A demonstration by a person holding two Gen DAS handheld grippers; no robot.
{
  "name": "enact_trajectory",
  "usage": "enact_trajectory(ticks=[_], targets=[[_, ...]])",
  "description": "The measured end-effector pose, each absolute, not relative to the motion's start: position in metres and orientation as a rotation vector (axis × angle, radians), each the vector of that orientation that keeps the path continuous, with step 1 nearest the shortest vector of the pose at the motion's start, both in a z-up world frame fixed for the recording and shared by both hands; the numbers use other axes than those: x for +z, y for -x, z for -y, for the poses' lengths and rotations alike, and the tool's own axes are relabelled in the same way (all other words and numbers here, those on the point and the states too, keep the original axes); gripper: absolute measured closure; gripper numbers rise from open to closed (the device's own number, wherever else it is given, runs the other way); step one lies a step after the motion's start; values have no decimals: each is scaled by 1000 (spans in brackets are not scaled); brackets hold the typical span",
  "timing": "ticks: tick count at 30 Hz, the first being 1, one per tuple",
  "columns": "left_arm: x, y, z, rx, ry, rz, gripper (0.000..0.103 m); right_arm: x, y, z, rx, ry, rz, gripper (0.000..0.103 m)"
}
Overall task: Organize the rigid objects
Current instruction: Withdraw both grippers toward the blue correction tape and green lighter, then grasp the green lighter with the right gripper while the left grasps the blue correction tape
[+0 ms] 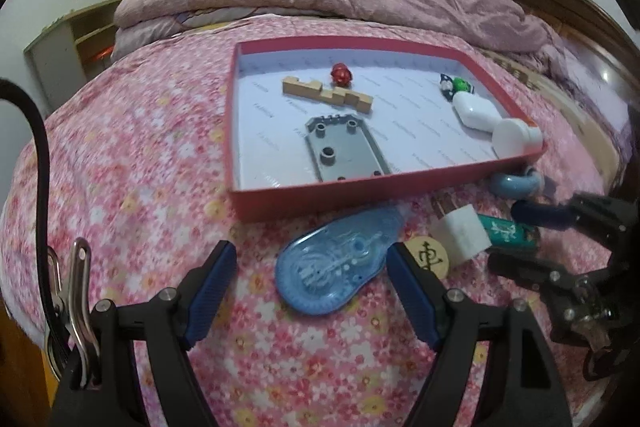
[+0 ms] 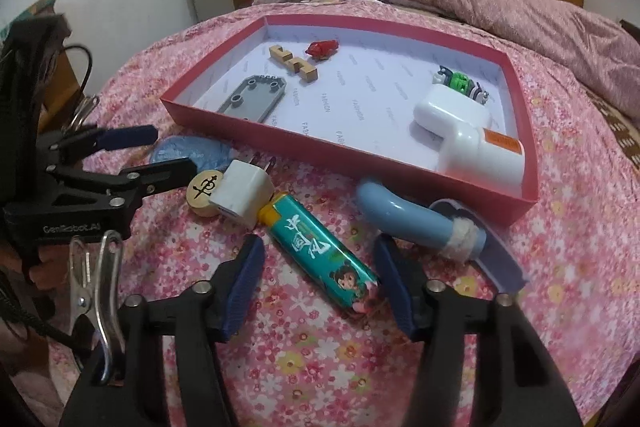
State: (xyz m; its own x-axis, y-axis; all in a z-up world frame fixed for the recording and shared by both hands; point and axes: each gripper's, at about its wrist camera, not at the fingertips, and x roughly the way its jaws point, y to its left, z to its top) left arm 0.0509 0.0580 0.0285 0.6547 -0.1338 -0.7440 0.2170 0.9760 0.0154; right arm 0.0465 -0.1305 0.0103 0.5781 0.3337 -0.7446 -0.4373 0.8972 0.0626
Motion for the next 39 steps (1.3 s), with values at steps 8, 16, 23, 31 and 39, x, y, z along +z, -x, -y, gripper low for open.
enact_trajectory(ticks=[8, 16, 23, 31, 39], targets=[[21, -58, -49, -205, -155, -822, 22, 9, -43, 132, 443, 148, -833, 61], [21, -49, -41, -190, -156, -802, 41, 9, -41, 136, 413, 135, -830, 73], [20, -36, -40, -193, -146, -829, 41, 8, -39, 155, 389, 31, -844, 79], [19, -29, -42, -204, -128, -847, 41, 7, -31, 158, 397, 23, -867, 79], [18, -30, -41, -203, -135, -852, 40, 5, -25, 164, 392, -28, -855, 79]])
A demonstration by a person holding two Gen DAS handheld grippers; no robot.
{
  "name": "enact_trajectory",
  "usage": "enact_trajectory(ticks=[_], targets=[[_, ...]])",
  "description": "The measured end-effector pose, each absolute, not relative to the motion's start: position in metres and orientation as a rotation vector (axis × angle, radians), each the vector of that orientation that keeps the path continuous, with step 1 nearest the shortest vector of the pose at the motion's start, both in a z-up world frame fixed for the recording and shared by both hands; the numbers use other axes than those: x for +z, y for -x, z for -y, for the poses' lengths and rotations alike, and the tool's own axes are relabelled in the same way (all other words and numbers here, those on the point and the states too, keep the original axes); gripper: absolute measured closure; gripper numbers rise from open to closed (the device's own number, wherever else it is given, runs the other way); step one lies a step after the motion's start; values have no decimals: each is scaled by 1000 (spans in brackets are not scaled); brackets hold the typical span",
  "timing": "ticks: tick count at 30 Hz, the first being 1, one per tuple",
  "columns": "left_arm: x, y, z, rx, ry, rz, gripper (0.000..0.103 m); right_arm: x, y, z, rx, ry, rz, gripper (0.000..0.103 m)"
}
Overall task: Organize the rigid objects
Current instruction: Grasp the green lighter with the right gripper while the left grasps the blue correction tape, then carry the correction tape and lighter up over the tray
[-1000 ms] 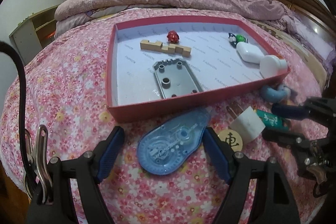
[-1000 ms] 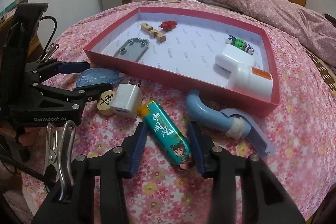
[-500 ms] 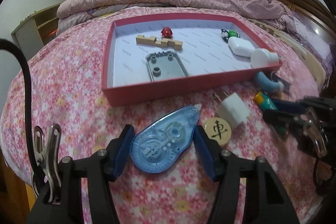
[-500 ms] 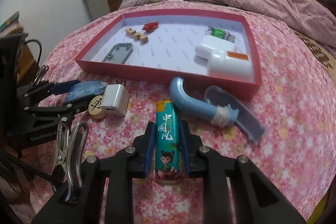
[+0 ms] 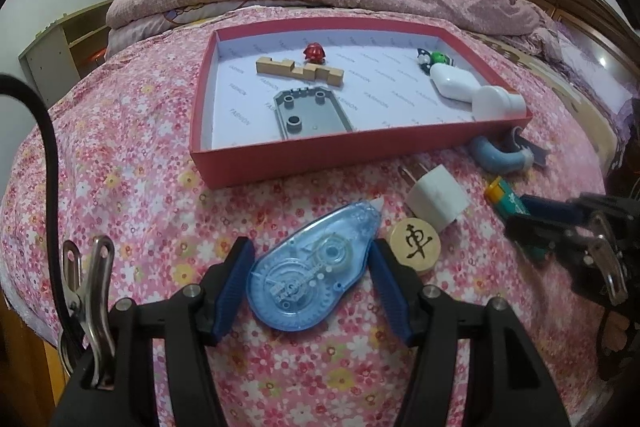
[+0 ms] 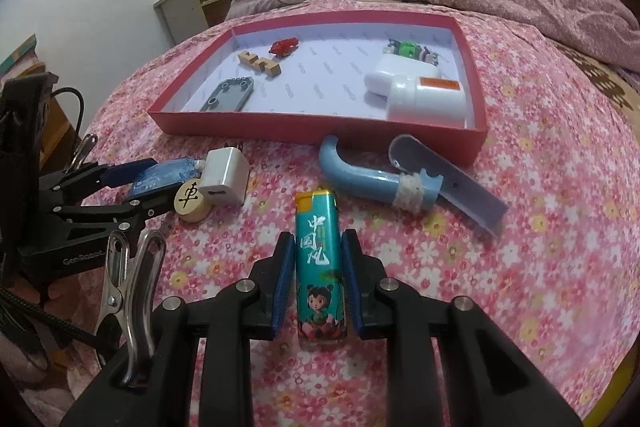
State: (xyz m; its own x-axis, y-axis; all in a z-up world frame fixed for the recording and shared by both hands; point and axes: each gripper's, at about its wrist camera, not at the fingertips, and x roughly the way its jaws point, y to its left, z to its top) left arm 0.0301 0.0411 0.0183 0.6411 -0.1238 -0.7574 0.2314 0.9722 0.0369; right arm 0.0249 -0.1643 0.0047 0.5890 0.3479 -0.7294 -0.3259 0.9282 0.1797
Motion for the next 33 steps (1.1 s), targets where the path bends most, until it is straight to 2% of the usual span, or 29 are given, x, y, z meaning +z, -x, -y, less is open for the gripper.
enact_trajectory(ticks=[7, 11, 33], targets=[[17, -29, -40, -196, -135, -824, 38, 3, -11, 158, 379, 49, -822, 79], [17, -27, -39, -191, -132, -821, 42, 3, -11, 156, 371, 51, -818, 79], [31, -7, -48, -191, -20, -816, 42, 4, -3, 151, 397, 47, -812, 79]])
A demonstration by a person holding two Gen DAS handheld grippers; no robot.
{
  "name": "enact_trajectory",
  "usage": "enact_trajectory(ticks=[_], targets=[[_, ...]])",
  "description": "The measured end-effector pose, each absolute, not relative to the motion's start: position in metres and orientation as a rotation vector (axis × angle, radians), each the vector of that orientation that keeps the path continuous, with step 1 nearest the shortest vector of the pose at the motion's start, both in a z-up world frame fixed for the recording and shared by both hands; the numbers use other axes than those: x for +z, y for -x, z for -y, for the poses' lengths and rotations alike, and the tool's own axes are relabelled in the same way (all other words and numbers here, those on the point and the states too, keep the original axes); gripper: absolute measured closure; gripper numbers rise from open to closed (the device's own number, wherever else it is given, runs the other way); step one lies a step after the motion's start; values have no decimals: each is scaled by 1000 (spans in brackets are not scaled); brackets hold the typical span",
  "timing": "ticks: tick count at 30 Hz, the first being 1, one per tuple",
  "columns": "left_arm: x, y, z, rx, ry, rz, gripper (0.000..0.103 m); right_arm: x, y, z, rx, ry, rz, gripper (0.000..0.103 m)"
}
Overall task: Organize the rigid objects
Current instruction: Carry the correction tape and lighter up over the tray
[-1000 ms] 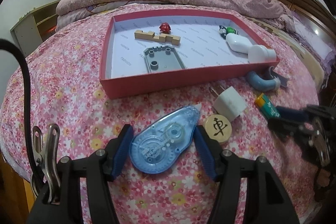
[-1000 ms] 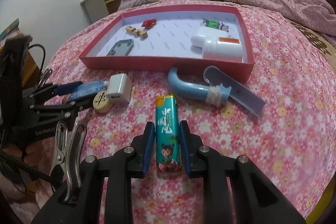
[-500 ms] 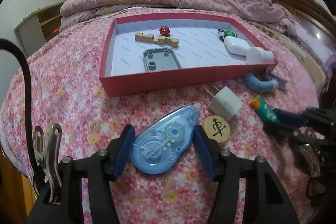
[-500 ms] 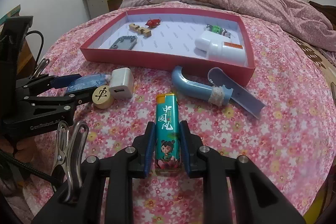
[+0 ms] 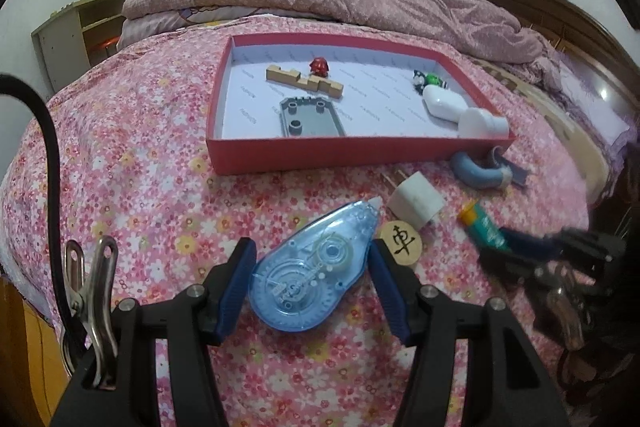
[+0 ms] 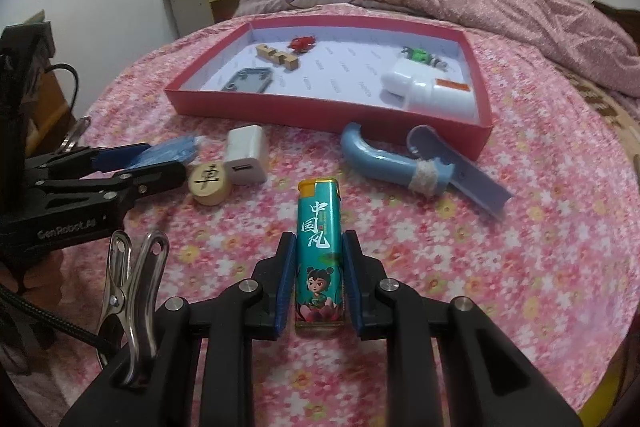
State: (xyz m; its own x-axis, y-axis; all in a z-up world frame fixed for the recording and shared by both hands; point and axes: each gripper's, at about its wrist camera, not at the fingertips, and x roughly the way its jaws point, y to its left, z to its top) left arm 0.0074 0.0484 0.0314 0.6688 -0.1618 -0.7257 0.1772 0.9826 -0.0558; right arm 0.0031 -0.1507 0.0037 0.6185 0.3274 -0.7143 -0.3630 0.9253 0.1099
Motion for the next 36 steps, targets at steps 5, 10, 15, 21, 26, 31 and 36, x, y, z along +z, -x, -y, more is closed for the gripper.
enact_trajectory(ticks=[5, 10, 15, 21, 26, 31, 36], targets=[[40, -12, -53, -176, 4, -806, 42, 6, 0, 148, 426, 35, -807, 79], [49, -22, -57, -162, 21, -798, 42, 7, 0, 148, 437, 14, -813, 79], [61, -38, -58, -123, 10, -777, 42, 10, -1, 152, 441, -14, -814, 79], [75, -66, -58, -106, 34, -757, 42, 16, -1, 155, 446, -21, -805, 79], [78, -93, -51, -88, 9, -776, 42, 21, -3, 158, 454, -40, -813, 79], [77, -114, -44, -89, -12, -777, 42, 30, -9, 162, 451, -56, -808, 79], [74, -132, -40, -88, 8, -787, 42, 46, -19, 161, 448, -40, -784, 79]])
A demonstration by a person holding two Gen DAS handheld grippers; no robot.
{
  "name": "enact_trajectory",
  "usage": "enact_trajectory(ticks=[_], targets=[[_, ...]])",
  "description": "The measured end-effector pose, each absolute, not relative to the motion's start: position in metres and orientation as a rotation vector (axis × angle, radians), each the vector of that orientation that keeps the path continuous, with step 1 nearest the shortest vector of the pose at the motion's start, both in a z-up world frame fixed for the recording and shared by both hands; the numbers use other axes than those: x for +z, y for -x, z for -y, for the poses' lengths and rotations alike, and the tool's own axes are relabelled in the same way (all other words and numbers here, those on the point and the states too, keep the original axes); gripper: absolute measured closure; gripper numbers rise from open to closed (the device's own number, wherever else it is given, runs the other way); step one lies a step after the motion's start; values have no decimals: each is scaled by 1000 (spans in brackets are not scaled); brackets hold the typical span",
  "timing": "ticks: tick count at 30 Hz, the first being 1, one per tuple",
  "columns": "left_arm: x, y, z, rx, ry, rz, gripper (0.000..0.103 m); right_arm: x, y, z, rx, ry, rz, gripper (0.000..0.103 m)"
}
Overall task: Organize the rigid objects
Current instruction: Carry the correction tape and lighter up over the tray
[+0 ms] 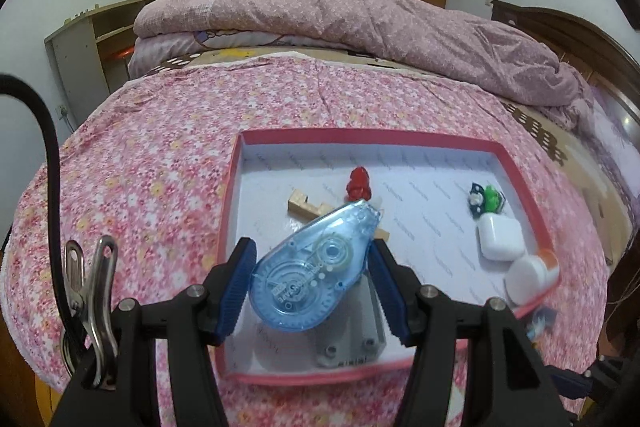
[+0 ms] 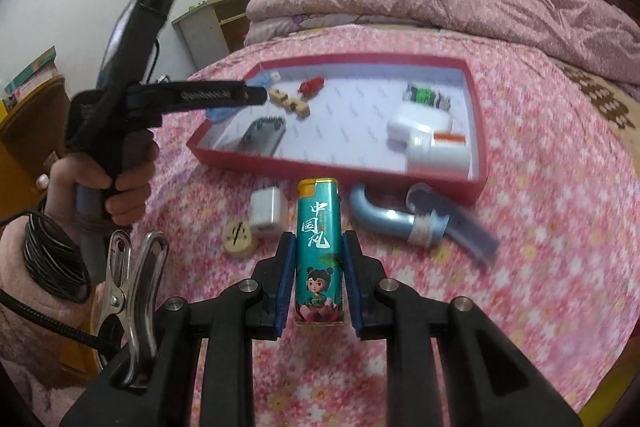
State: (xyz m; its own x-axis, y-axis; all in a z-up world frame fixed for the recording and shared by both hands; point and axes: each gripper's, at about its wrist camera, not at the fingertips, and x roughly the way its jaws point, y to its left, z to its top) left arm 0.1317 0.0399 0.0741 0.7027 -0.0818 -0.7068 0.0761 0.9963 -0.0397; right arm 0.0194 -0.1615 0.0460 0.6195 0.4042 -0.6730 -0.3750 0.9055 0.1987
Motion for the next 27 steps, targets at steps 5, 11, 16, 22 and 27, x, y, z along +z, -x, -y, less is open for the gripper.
enact_trajectory(ticks=[5, 11, 16, 22, 27], targets=[[68, -144, -37, -89, 37, -801, 42, 59, -36, 155, 451, 6, -761, 79], [64, -155, -33, -84, 19, -796, 42, 69, -66, 149, 446, 14, -747, 79], [59, -164, -32, -85, 44, -809, 42, 69, -88, 142, 430, -4, -751, 79], [54, -173, -29, -80, 45, -814, 42, 62, -116, 133, 421, -29, -773, 79], [55, -180, -27, -83, 44, -809, 42, 54, -138, 135, 407, -45, -794, 79]])
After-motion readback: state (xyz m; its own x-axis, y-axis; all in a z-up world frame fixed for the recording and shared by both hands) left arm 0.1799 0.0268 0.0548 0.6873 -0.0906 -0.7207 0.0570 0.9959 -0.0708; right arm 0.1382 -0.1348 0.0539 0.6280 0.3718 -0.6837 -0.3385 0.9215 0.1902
